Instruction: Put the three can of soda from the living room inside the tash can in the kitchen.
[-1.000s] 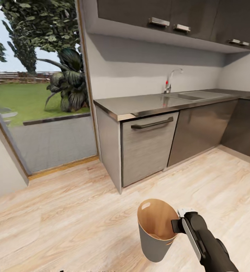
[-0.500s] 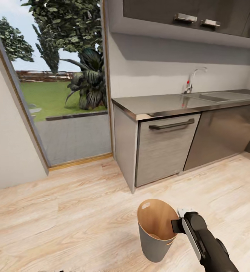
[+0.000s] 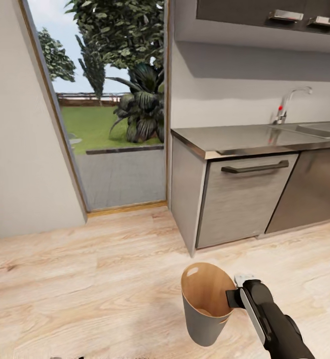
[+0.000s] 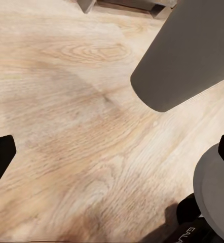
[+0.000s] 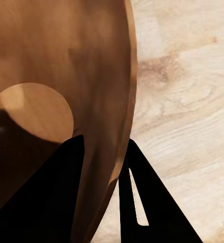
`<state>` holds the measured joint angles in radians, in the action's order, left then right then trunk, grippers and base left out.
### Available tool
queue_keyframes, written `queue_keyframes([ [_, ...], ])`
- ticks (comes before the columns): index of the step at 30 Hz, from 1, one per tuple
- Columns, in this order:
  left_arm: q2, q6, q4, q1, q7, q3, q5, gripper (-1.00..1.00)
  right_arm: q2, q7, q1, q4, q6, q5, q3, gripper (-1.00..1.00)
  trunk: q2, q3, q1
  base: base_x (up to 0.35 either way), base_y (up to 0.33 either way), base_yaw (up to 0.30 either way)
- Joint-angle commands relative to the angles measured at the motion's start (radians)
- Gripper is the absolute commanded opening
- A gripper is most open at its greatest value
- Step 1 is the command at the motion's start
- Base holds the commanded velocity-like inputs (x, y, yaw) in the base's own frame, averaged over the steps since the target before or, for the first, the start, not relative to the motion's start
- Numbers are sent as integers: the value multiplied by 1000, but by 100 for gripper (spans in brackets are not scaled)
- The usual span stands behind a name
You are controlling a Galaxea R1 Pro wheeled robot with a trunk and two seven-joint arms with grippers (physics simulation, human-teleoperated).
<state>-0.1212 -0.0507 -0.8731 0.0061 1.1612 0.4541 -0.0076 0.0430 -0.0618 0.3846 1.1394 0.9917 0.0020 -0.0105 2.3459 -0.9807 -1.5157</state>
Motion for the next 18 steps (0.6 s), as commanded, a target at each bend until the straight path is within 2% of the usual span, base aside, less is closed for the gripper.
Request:
queue_keyframes([
  [1,0,0,0,0,0,0,0,100,0,2,0,0,-1,-13,0,-100,0,0,0,0,0,278],
  [18,0,0,-1,0,0,0,0,100,0,2,0,-1,-1,-12,-1,-100,0,-7,0,0,0,278],
])
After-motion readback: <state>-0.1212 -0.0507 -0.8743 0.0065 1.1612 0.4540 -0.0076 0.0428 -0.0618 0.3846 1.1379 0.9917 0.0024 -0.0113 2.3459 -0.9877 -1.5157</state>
